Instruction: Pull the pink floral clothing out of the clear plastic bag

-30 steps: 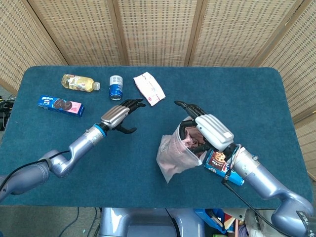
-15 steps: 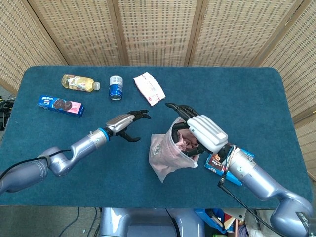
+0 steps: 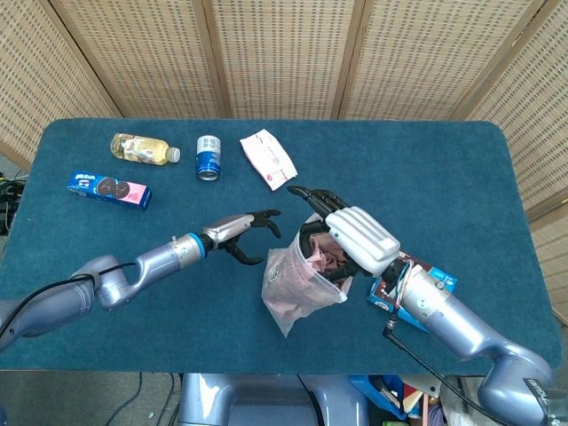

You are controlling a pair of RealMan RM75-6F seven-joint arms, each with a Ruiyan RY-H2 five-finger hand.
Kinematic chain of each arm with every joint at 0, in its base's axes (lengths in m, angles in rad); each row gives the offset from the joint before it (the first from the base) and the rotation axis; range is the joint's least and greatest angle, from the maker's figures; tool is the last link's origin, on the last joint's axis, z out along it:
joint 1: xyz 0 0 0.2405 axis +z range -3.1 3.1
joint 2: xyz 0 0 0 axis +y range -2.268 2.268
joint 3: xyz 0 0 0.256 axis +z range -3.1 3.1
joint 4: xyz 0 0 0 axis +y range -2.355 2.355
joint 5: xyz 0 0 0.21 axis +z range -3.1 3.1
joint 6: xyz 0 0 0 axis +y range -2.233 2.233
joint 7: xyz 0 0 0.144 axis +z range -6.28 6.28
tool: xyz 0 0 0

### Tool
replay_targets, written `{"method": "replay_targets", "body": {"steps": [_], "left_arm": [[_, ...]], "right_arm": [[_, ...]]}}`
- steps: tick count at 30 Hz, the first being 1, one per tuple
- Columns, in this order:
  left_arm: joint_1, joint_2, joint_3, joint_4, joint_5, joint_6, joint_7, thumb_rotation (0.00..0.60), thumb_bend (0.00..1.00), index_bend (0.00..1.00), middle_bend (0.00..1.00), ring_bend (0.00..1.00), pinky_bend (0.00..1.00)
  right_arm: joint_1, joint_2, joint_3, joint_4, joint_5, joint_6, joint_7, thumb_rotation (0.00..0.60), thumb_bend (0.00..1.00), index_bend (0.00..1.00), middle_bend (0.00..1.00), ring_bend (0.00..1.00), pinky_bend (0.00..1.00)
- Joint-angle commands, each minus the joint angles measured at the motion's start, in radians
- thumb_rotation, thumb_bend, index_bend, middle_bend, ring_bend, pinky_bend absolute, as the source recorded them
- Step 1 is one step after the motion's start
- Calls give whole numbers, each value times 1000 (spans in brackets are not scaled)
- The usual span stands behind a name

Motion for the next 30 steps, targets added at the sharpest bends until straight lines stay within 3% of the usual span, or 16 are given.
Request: {"method": "replay_targets", "body": {"steps": [1, 19, 30], "left_arm": [[-22, -2, 21, 14, 17, -8, -15, 600, 353, 317, 0, 0, 0], [-80, -30, 60, 21, 3, -15, -24, 600, 352, 344, 0, 0, 0], [-90, -35, 76, 24, -11, -19, -26, 600, 360, 418, 0, 0, 0]], "right_arm": [[5, -2, 0, -3, 8, 1, -7, 600, 614, 764, 0, 0, 0], [21, -11, -4, -17, 34, 7, -34, 600, 614, 764, 0, 0, 0], [29, -13, -2, -12, 38, 1, -29, 600, 613, 763, 0, 0, 0]]}}
